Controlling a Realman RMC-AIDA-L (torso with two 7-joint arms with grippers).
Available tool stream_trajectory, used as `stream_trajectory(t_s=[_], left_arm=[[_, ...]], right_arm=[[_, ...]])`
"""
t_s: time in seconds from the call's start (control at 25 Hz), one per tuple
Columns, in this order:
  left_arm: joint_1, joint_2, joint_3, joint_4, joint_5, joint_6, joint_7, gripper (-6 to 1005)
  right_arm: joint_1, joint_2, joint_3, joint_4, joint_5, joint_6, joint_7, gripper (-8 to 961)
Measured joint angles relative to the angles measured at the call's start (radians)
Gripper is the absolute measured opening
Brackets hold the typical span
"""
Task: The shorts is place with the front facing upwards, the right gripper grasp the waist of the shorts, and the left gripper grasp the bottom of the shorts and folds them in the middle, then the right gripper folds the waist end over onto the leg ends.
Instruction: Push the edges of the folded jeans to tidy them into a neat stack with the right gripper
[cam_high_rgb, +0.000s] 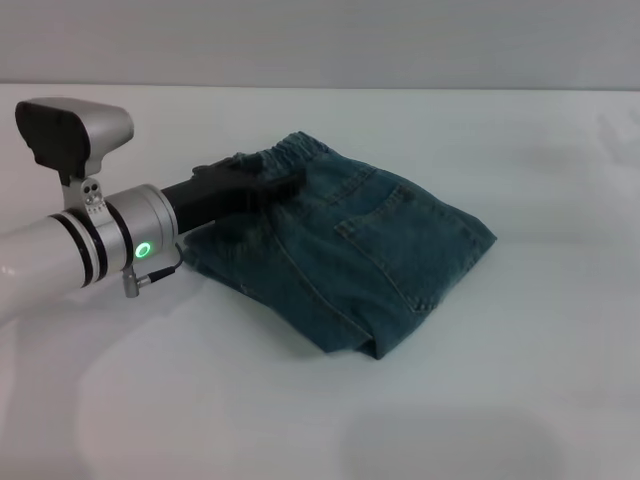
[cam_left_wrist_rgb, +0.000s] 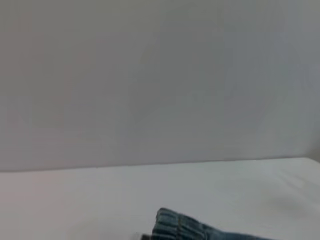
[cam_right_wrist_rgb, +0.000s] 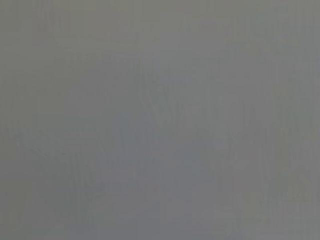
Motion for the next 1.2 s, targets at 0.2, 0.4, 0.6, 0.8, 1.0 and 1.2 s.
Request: stream_trajectory(t_s=[0.2,0.4,0.6,0.8,1.0,1.2], left_arm=[[0.002,0.002,-0.021,-0.004,0.001,-0.002,-0.005,770],[0.005,0.004,-0.140,0.023,0.001,0.068,0.000,770],[0.001,0.002,-0.332,0.038,-0.005,0.147,0.063,770],[-0.022,0.002,-0.409,0.043,-0.123,0.177,0.189,770],[-0.026,-0.002,-0.399,0.020,-0.337,0.227,0.356,770],[-0.028,-0.001,-0.398,0.006,-0.423,0.254,0.409,770]], right_arm=[[0.007,0.000,0.000,0.000,0.000,-0.001,0.000,454],[0.020,0.001,0.000,-0.007,0.000,-0.024,0.029,454],[0.034,-0.014,-0.044,-0.033,-0.012,-0.053,0.198,454],[0.042,-0.065,-0.246,-0.124,-0.092,-0.154,0.520,454],[0.122,-0.117,-0.322,-0.212,-0.333,-0.371,0.848,454],[0.231,-0.131,-0.325,-0.252,-0.523,-0.634,1.032,454]])
